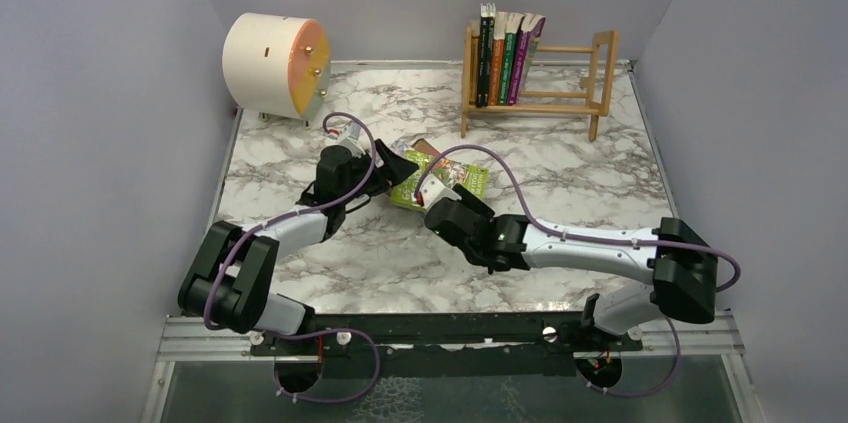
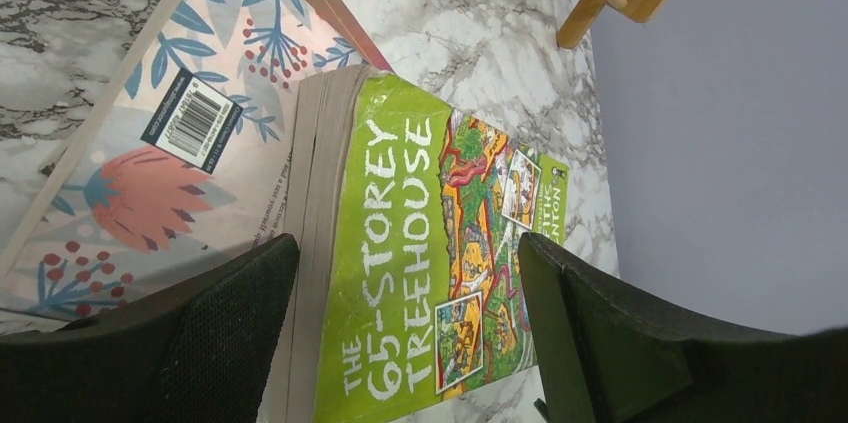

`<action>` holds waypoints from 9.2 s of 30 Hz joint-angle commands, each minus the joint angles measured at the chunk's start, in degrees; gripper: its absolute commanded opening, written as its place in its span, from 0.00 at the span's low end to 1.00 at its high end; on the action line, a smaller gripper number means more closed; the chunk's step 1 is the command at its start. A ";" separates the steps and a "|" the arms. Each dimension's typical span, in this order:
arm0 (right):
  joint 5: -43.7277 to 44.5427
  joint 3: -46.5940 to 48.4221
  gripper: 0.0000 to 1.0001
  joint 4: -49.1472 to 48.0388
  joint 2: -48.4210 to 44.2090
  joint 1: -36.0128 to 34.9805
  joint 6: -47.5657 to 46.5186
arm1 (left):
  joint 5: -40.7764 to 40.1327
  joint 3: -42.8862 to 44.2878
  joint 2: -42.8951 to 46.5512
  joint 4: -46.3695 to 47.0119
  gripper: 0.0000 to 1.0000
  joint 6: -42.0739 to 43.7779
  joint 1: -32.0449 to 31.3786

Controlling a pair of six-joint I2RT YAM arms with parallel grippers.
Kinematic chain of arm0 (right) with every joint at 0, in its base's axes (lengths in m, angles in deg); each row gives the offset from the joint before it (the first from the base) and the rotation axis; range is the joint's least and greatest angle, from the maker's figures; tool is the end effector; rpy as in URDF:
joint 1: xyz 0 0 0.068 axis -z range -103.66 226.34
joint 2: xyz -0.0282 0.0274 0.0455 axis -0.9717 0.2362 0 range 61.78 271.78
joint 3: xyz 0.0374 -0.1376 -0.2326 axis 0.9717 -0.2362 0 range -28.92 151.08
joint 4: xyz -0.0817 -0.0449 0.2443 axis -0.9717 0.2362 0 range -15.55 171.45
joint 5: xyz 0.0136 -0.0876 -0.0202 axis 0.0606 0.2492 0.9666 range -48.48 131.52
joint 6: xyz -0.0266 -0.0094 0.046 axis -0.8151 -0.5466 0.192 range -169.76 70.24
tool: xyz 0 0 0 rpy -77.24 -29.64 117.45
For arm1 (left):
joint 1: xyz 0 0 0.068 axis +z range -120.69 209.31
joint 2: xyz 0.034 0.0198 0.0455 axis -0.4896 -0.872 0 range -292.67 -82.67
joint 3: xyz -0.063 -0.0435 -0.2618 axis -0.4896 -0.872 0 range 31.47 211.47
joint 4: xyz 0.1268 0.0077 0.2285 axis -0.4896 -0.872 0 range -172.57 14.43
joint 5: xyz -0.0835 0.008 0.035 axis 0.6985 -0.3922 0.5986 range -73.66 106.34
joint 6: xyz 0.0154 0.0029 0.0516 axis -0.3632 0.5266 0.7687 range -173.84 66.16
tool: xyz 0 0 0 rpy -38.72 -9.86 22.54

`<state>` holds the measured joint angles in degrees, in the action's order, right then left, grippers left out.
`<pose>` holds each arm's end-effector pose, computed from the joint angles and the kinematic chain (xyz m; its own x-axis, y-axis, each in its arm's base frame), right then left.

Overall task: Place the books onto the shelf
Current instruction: Pick up the book from the center of the board, then place the book on the shelf.

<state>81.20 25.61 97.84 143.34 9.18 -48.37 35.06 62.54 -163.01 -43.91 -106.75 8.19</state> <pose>0.1342 0.2597 0.2385 -0.3126 -0.6938 -0.6488 -0.5440 0.6907 -0.4765 0.2604 -0.1128 0.1946 -0.6700 -0.5511 -0.4974 0.1529 0.5532 -0.8189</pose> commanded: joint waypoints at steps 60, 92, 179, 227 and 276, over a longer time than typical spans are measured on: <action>17.73 -9.14 0.47 -42.34 20.79 -1.05 -31.19 | 5.82 7.66 -11.41 7.36 0.74 0.19 -1.13; 23.10 -3.70 0.01 -16.84 5.30 -0.34 -7.75 | -16.78 -0.64 21.20 -7.62 0.74 2.45 5.17; -44.62 21.89 0.01 -56.97 35.47 55.73 0.94 | -3.93 -2.86 10.90 -2.83 0.73 5.13 5.21; -35.42 11.98 0.56 -60.55 26.72 55.73 5.46 | -3.74 -4.18 11.12 -1.86 0.72 4.83 5.20; -25.86 59.49 0.59 -20.81 50.98 64.17 10.69 | -2.91 -1.29 6.14 -0.55 0.72 5.24 5.16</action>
<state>60.22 80.88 75.35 189.91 72.04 -38.76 30.80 59.02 -156.67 -46.88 -102.29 13.17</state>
